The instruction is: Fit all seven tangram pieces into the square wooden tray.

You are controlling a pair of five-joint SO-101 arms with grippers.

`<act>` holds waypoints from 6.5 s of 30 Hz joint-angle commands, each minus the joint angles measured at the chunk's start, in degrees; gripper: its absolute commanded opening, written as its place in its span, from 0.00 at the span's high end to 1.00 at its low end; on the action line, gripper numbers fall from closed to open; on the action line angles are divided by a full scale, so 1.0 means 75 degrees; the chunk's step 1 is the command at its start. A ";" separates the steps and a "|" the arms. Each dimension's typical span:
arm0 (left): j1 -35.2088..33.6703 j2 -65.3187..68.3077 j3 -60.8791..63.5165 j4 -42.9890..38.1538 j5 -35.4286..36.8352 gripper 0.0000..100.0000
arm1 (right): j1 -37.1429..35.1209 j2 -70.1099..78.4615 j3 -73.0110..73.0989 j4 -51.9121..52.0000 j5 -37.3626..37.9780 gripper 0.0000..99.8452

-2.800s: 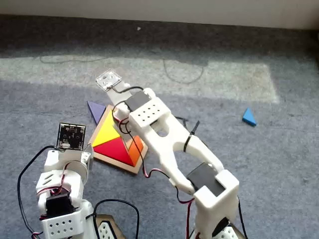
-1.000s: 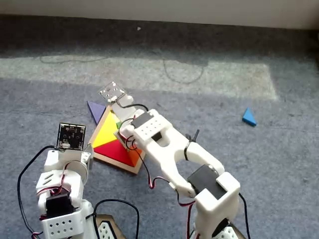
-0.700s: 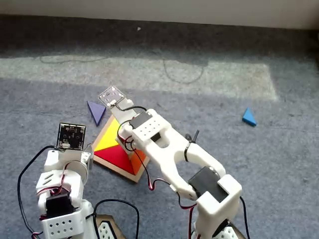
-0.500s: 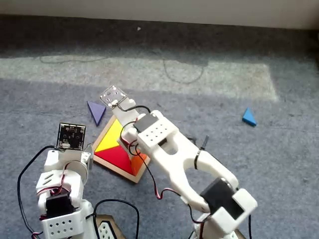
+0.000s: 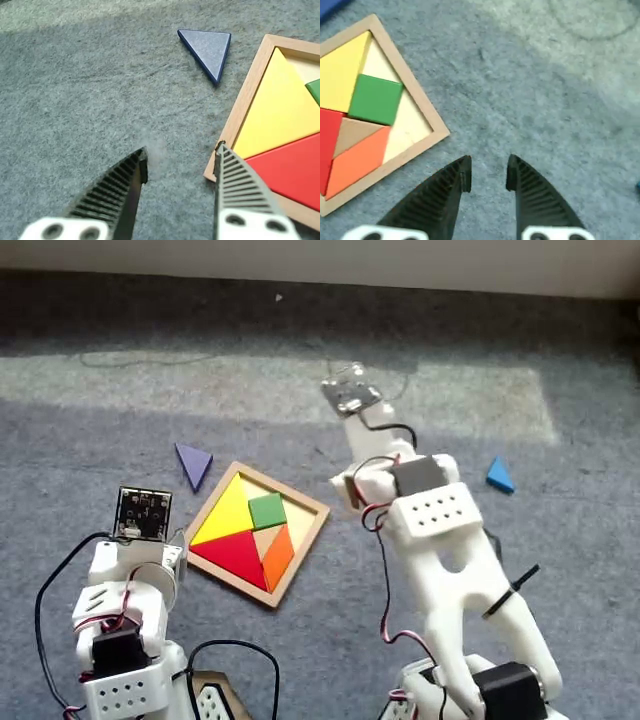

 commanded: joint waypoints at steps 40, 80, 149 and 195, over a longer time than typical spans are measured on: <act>-0.0041 -0.0100 -0.0123 0.0012 0.0059 0.77 | 0.4706 0.6101 -0.4003 -0.1424 0.1536 0.71; -0.0041 -0.0100 -0.0123 0.0012 0.0035 0.77 | 0.3851 0.6945 -0.8516 0.4355 0.1946 0.89; -0.0064 -0.0100 -0.0123 0.0012 0.0035 0.77 | -0.3089 0.5351 -0.4202 -0.0604 0.2157 0.69; -0.0053 -0.0100 -0.0123 0.0012 0.0023 0.77 | -0.2538 0.5667 -0.4695 -0.0322 0.1782 0.96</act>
